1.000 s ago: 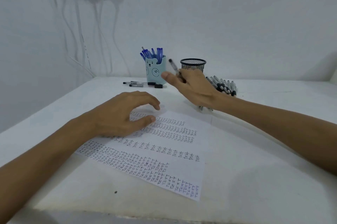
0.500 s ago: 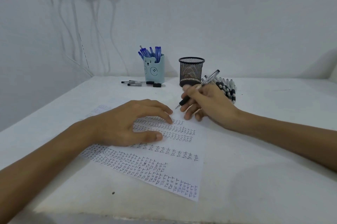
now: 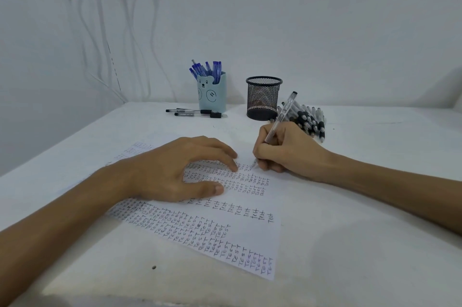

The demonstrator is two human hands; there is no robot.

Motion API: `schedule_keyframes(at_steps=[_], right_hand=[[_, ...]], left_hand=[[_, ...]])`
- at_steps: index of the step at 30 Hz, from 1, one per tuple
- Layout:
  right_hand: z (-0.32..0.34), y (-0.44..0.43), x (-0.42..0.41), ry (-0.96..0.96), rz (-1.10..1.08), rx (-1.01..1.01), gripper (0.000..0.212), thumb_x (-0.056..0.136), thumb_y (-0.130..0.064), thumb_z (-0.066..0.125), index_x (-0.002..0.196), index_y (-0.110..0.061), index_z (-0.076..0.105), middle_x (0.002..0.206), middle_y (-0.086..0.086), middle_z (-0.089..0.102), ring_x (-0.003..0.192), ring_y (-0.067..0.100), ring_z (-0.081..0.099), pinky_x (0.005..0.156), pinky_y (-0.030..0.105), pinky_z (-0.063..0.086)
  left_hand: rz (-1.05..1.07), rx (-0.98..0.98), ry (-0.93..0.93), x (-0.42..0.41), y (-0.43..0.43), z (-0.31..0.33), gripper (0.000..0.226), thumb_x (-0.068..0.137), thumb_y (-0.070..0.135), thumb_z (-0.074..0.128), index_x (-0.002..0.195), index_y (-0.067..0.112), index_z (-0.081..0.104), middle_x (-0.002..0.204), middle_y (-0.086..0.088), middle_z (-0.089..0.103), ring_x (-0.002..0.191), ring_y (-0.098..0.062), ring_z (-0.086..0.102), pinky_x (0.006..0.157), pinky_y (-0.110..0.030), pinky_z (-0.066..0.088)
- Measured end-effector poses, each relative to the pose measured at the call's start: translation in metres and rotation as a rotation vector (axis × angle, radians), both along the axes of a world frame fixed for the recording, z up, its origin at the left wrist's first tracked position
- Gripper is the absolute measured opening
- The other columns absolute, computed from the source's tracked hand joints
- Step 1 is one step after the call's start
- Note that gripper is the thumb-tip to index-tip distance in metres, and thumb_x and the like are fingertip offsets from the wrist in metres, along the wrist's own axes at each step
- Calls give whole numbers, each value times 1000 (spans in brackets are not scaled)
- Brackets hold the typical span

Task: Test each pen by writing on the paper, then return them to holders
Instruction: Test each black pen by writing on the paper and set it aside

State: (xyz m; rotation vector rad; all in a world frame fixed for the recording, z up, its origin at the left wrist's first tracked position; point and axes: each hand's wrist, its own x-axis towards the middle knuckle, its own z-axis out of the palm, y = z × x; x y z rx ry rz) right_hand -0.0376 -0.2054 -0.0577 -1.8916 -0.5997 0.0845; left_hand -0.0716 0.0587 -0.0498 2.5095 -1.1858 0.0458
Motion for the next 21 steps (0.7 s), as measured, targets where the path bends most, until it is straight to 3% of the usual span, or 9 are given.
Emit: schedule_keyframes(at_steps=[12,17,21], right_hand=[[0,1,-2,-42,15,-54,16,88,5,65,73,2,61,56,12,64,47,15,47,47,22,36],[-1,1,-1,-82,18,-76,14,87,2,68,74,2,62,56,9,65,56,24,52,55,28,40],[-1,1,-1,-60,19,-67,15,88,3,66,74,3,61,55,8,64,55,20,52,52,23,40]], left_hand=[[-7,-2,2,1,0,0,37,99,51,64,135,43,62,148,25,50,141,-3,46,117,-40,39],[7,9,-2,0,0,0,38,96,52,63,134,45,61,148,28,49,141,1,44,117,-28,33],[8,7,5,0,0,0,38,97,51,64,134,45,61,148,28,49,141,3,43,115,-22,31]])
